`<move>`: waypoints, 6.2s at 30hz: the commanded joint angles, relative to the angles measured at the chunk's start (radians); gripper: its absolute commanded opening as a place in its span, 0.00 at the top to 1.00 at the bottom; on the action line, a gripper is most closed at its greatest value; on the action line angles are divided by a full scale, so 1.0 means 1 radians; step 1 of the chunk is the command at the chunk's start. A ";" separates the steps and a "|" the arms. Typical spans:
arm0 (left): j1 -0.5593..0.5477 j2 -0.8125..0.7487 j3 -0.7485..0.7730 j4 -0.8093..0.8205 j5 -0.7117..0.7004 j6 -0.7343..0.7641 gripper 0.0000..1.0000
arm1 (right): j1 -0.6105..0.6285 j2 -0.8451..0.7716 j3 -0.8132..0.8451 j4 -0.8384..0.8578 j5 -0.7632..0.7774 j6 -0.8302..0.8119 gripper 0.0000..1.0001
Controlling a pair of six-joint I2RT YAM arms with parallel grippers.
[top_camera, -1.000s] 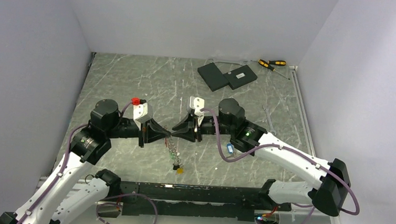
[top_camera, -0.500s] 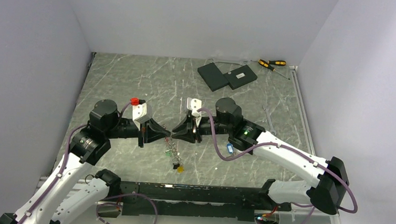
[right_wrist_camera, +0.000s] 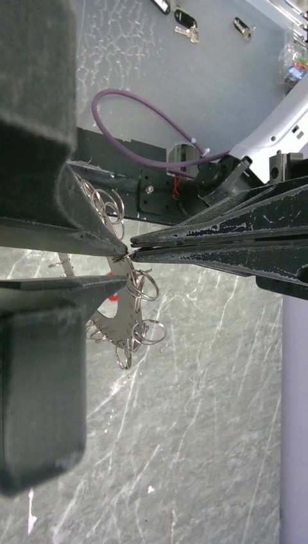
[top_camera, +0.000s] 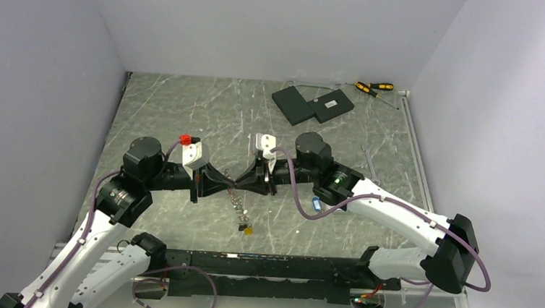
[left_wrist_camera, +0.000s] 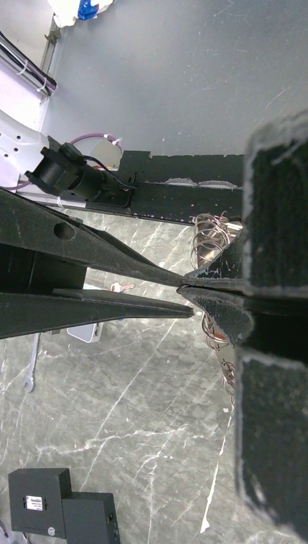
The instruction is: Put the keys on the keyring
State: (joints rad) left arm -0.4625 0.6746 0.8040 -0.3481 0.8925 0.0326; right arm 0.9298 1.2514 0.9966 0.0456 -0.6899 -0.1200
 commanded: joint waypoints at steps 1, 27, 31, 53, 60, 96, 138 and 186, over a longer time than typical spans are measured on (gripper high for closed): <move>-0.002 -0.013 0.004 0.067 0.030 0.001 1.00 | -0.003 0.008 0.055 0.009 -0.040 -0.008 0.83; -0.002 -0.022 0.012 0.013 -0.102 0.025 0.47 | -0.002 -0.004 0.190 -0.343 0.147 -0.188 1.00; -0.002 0.005 0.000 0.047 -0.084 0.004 0.52 | 0.002 -0.010 0.195 -0.353 0.153 -0.190 1.00; -0.007 0.034 -0.129 0.307 0.042 -0.135 0.60 | 0.020 -0.062 0.156 -0.247 0.166 -0.153 1.00; -0.007 -0.004 -0.158 0.340 0.026 -0.134 0.66 | 0.020 -0.086 0.120 -0.184 0.129 -0.120 1.00; -0.026 -0.047 -0.207 0.430 -0.029 -0.154 1.00 | 0.020 -0.070 0.067 -0.081 0.074 -0.080 1.00; -0.059 -0.047 -0.185 0.304 -0.035 0.018 0.58 | 0.021 -0.044 0.140 -0.283 0.107 -0.157 1.00; -0.055 -0.123 -0.172 0.286 -0.086 0.047 1.00 | 0.018 -0.059 0.046 -0.093 0.060 -0.076 0.59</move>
State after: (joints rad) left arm -0.5274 0.5735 0.6044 -0.1387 0.7963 0.0673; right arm 0.9543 1.2098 1.0458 -0.1291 -0.5900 -0.2127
